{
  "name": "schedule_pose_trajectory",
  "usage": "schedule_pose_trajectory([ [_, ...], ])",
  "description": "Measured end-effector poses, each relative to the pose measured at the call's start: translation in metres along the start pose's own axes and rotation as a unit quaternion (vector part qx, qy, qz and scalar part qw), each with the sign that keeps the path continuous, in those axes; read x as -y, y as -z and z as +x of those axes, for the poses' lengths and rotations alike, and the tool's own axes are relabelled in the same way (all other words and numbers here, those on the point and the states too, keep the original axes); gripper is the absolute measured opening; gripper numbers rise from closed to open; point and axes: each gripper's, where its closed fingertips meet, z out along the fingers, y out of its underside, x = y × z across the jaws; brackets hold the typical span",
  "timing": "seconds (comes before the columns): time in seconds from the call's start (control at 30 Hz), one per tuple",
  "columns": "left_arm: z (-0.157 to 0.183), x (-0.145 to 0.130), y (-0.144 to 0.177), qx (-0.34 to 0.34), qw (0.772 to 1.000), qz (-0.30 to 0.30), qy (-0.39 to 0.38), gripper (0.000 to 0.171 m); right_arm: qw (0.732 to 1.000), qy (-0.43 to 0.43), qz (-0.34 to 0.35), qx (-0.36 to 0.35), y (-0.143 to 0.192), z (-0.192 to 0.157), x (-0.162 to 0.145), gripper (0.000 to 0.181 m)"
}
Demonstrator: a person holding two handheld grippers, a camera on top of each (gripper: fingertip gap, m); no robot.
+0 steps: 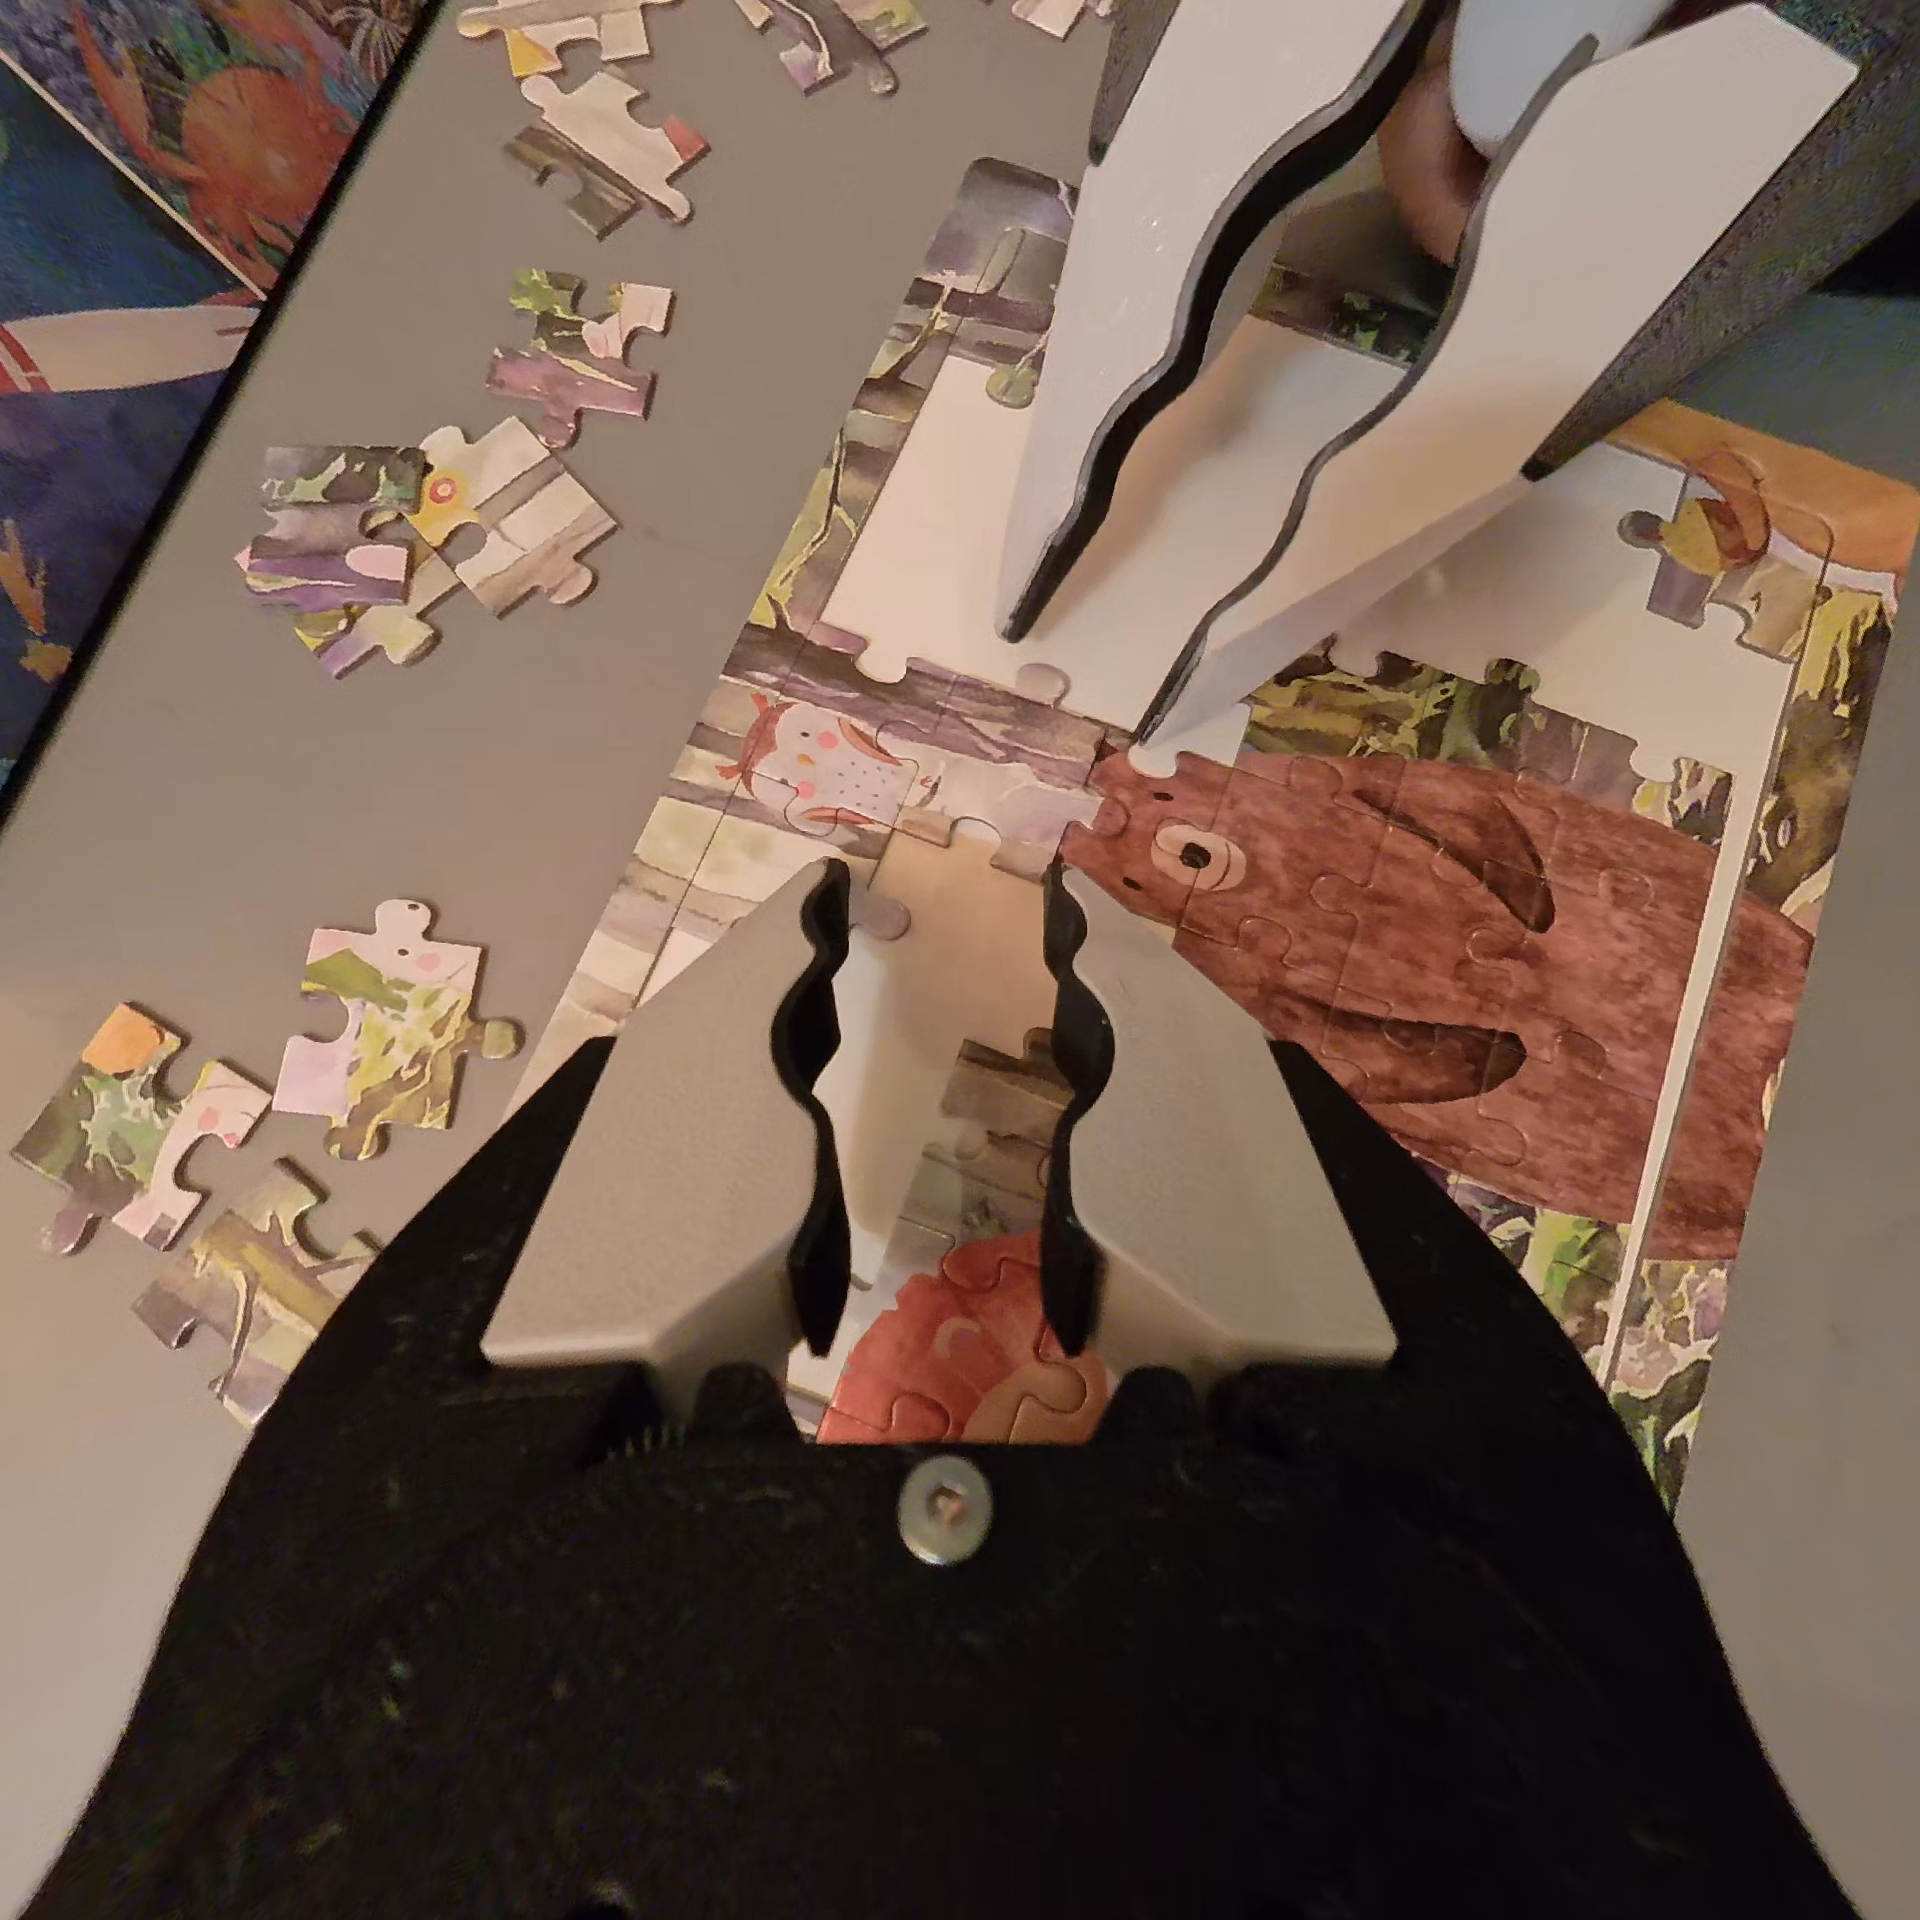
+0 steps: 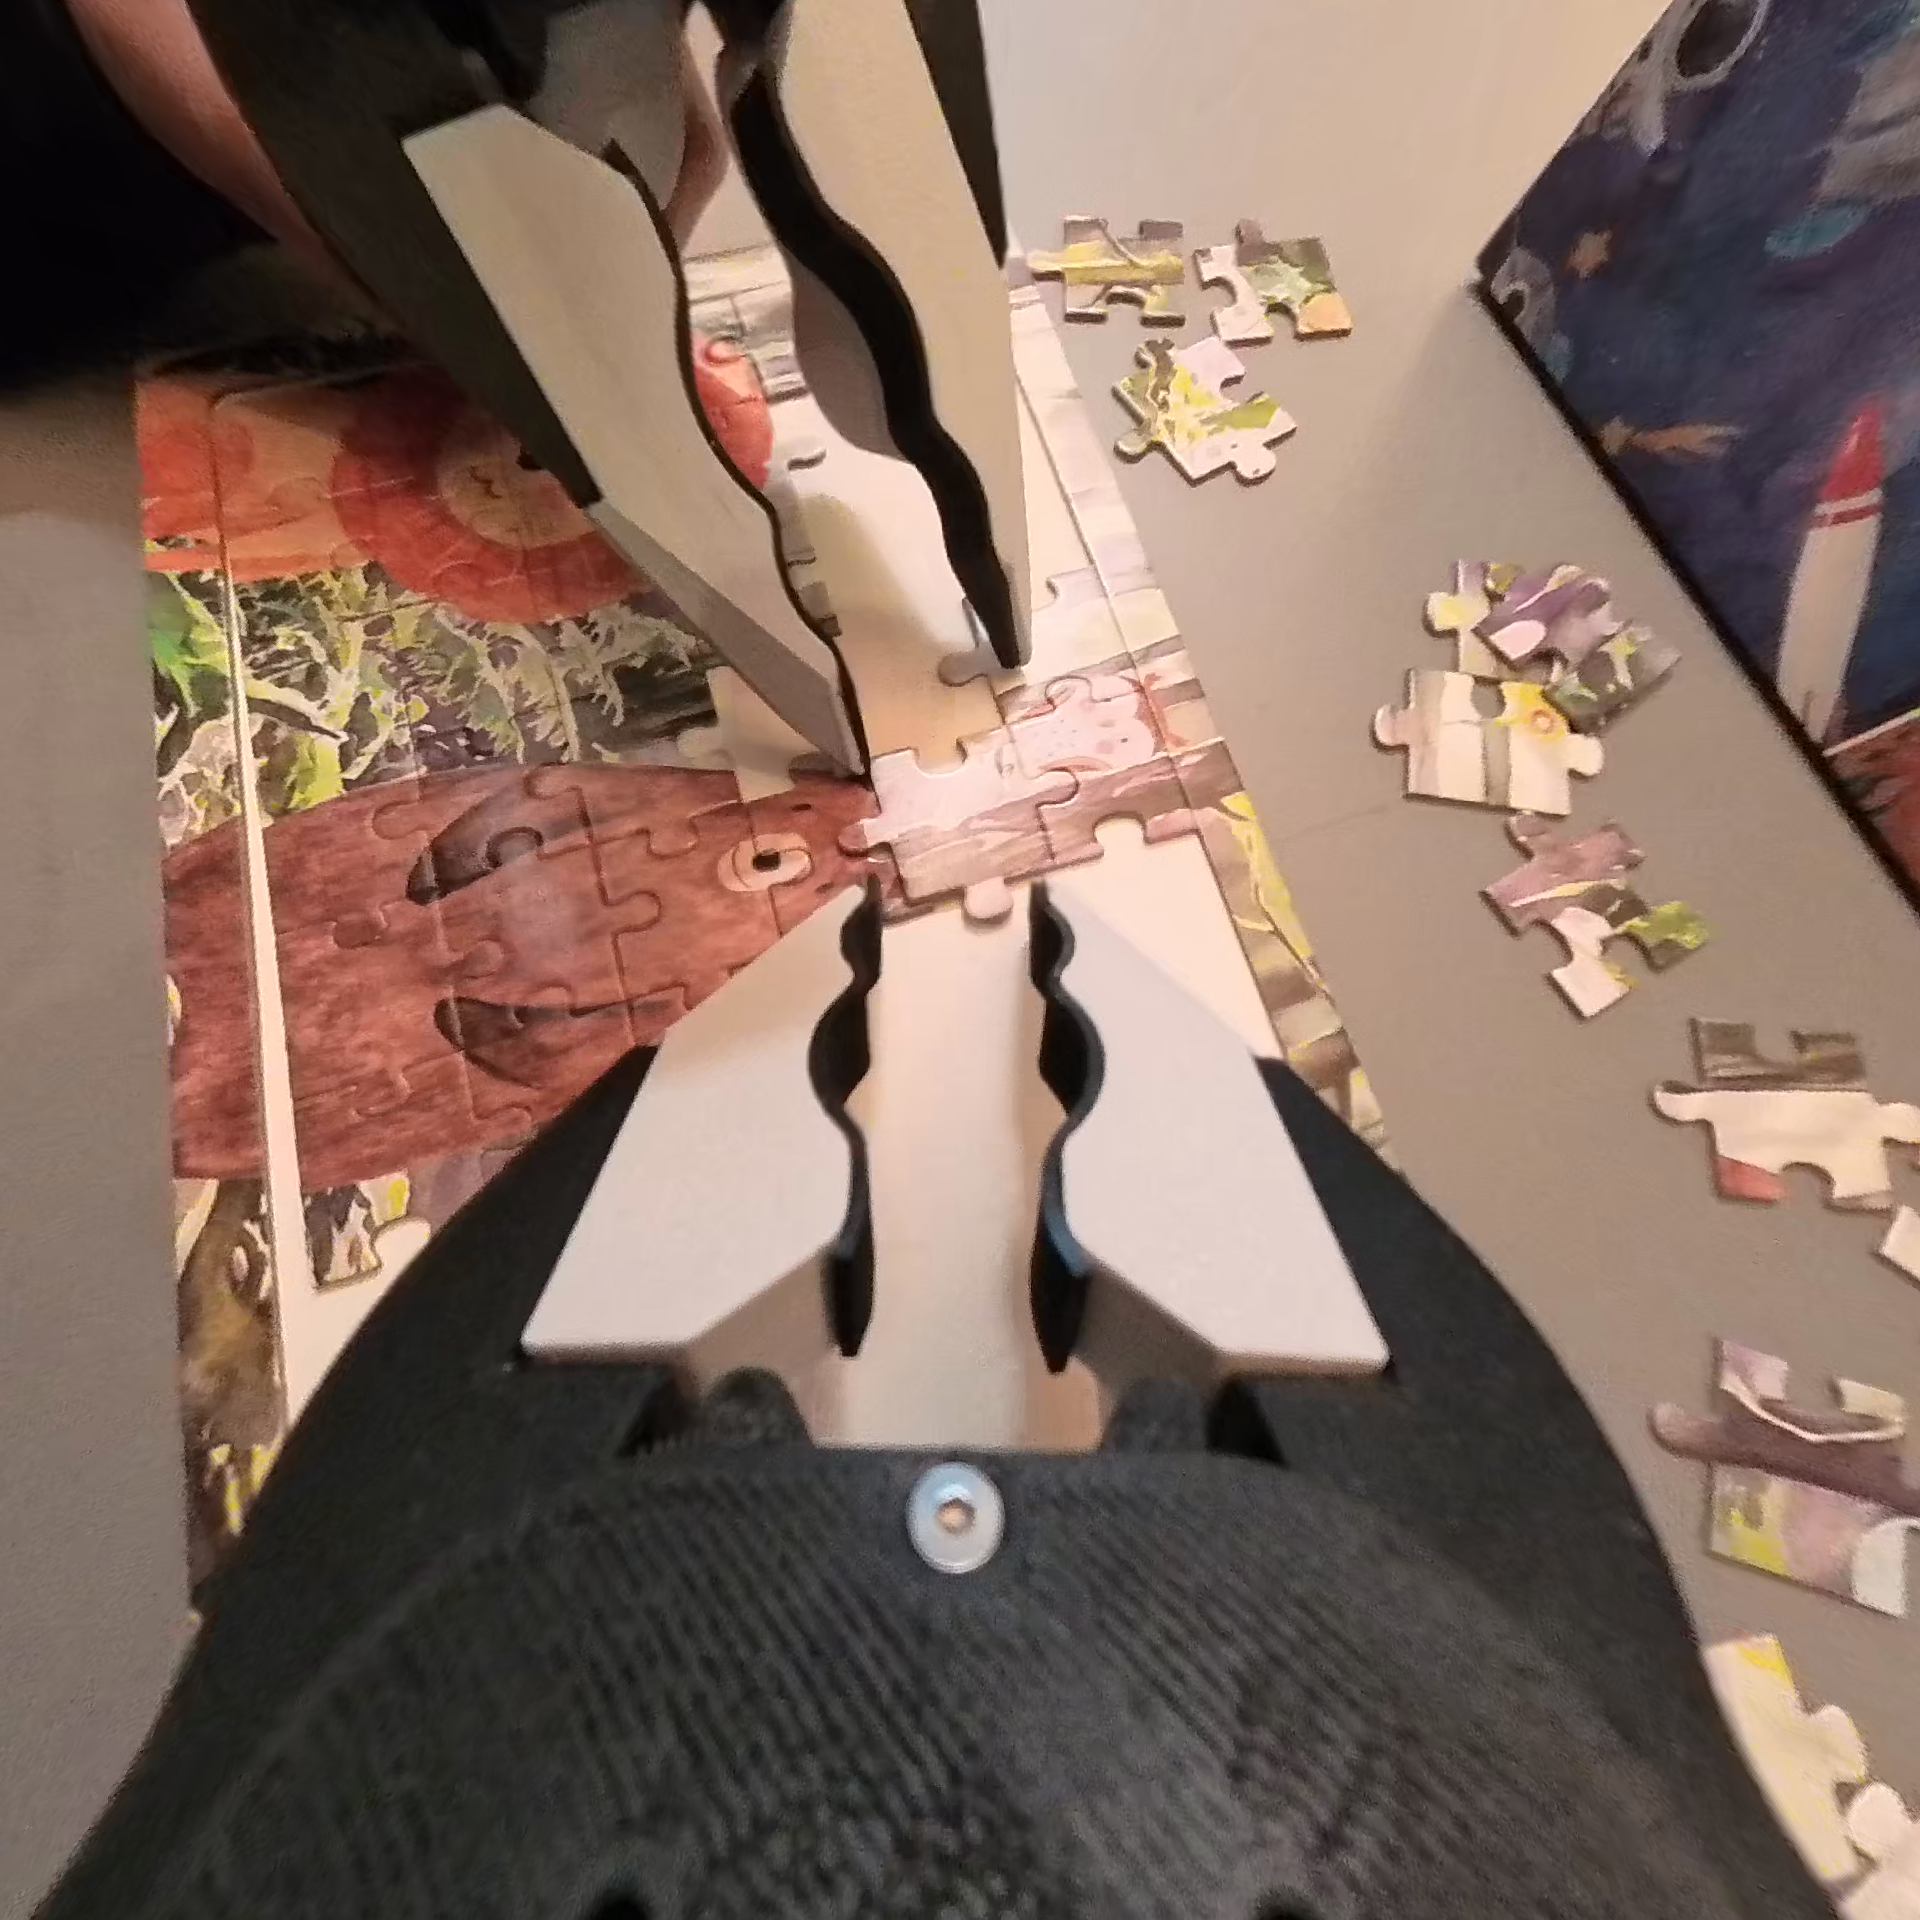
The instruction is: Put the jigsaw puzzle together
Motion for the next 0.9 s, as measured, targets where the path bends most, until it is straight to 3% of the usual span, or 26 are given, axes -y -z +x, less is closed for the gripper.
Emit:
schedule_pose_trajectory([
  [0.33, 0.004, 0.009, 0.006, -0.037, 0.998, 0.027, 0.033, 0.034, 0.995, -0.052, 0.003, 0.080, -0.003, 0.002, -0.003, 0.023],
  [0.47, -0.004, 0.022, 0.011, -0.043, 0.994, 0.065, 0.073, 0.026, 0.997, -0.026, -0.010, 0.077, -0.004, 0.006, -0.004, 0.013],
  [0.63, -0.027, 0.009, -0.004, 0.024, 0.996, 0.004, 0.085, 0.011, 0.996, -0.003, -0.020, 0.090, -0.004, 0.007, -0.005, 0.012],
  [0.73, -0.025, 0.011, -0.008, 0.031, 0.996, 0.002, 0.081, 0.000, 0.995, 0.026, -0.025, 0.089, -0.004, 0.006, -0.006, 0.012],
  [0.9, -0.025, 0.011, -0.009, 0.030, 0.996, 0.005, 0.082, 0.000, 0.992, 0.101, -0.021, 0.067, -0.004, 0.006, -0.005, 0.012],
])
